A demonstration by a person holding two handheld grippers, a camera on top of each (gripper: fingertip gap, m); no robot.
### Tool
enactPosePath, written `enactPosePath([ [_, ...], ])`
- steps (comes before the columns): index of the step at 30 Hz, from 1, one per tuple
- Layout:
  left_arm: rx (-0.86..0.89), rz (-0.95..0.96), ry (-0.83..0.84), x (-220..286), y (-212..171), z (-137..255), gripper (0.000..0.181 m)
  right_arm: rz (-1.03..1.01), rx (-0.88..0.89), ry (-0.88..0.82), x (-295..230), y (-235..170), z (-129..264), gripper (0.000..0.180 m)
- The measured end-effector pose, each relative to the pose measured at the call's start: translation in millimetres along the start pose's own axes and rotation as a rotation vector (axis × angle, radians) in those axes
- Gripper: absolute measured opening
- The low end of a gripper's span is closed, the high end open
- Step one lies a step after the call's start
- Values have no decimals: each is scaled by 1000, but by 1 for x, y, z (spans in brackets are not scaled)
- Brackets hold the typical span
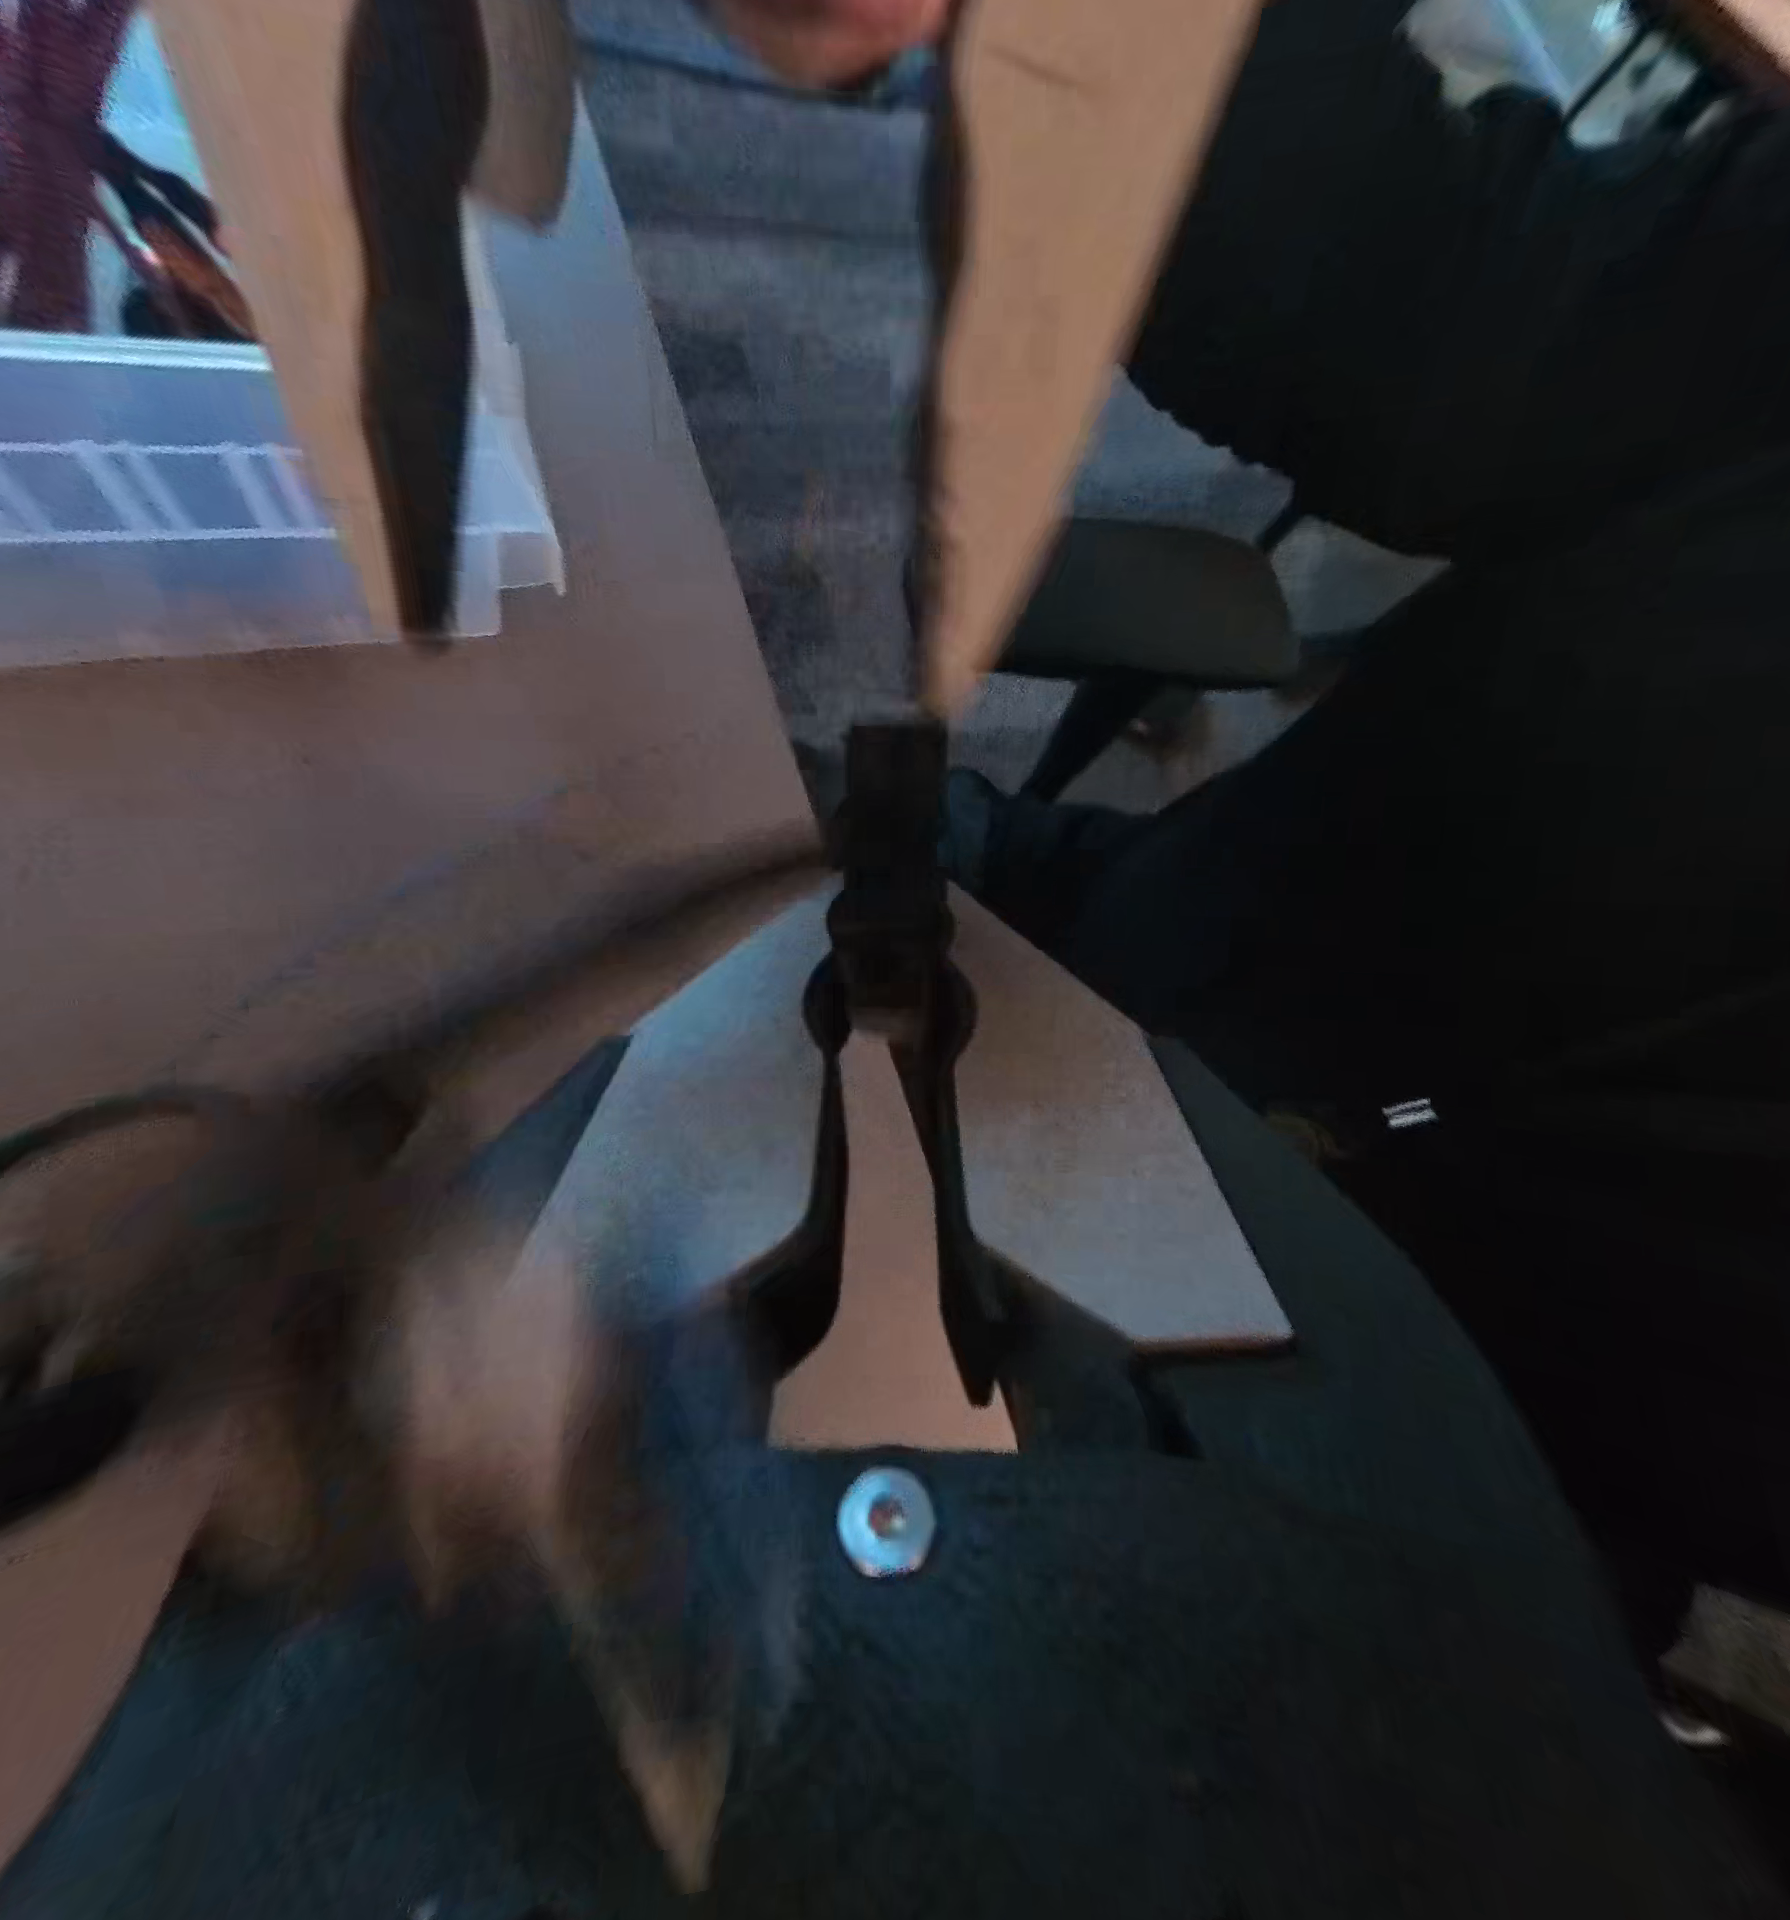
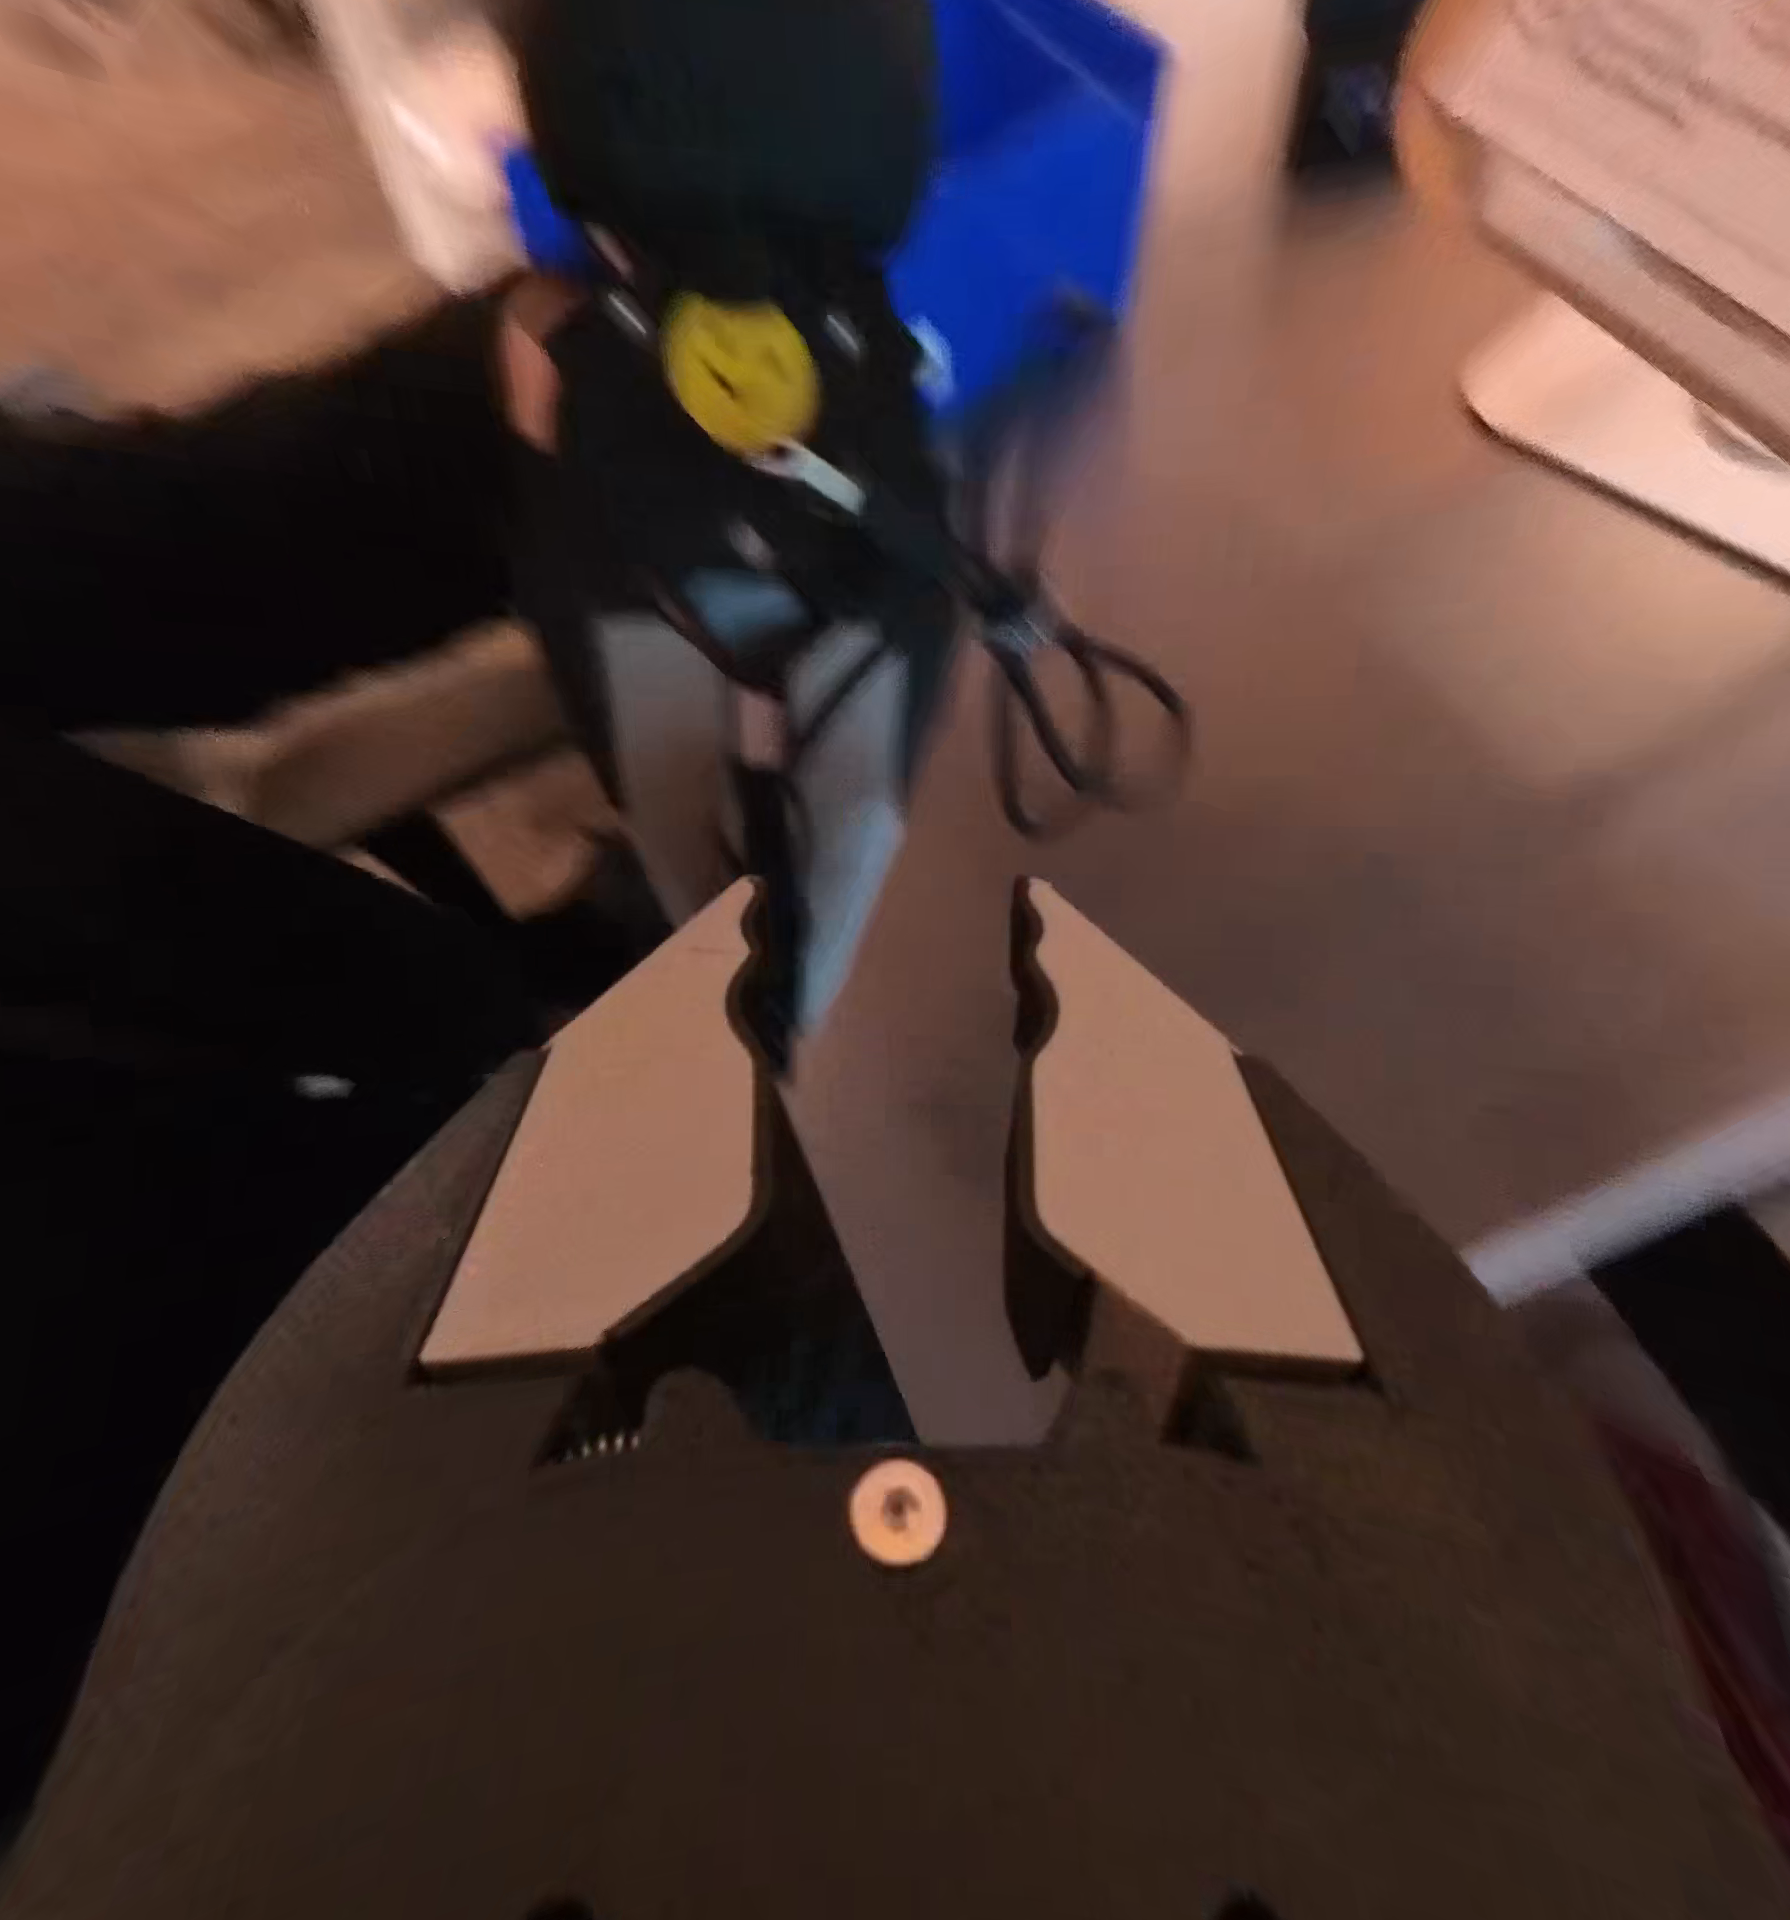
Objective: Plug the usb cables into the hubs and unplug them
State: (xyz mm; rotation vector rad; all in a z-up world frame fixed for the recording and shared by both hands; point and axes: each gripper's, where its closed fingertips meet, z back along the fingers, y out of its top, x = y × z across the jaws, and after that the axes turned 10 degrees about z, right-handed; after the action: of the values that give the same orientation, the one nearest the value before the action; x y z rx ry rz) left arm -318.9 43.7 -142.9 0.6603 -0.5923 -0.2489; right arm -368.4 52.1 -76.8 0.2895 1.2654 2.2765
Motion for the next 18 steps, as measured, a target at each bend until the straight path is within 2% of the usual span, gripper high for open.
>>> enactPosePath([
  [1, -6, -11, 17, -1, 2, -4, 9, -9, 44, 61, -8, 2, -7, 46],
  [3, 22, 7, 26, -1, 8, -8, 8, -22, 42, 197, -26, -8, -19, 38],
  [5, 8, 12, 41, -7, 2, -11, 9, -30, 96, 265, -35, -10, -24, 42],
  [6, 23, 31, 31, -9, 1, -12, 8, -38, 100, 244, -30, -13, -27, 36],
  [7, 33, 49, 0, -7, -1, -13, 9, -41, 87, 192, -21, -18, -31, 9],
  [10, 91, 87, 26, -16, -1, -16, 9, -45, 78, 159, -14, -22, -35, 8],
  [12, 198, 114, 60, -21, 5, -8, 13, -47, 150, 86, -4, -9, -21, 8],
  [14, 285, 161, 115, -27, 2, 1, 49, -42, 285, -31, 17, 16, 17, 8],
  [15, 302, 188, 137, -27, -6, 4, 61, -27, 344, -137, 35, 28, 42, 8],
  [18, 346, 204, 187, -12, -36, 15, 64, 90, 331, -572, 103, 47, 119, 7],
])
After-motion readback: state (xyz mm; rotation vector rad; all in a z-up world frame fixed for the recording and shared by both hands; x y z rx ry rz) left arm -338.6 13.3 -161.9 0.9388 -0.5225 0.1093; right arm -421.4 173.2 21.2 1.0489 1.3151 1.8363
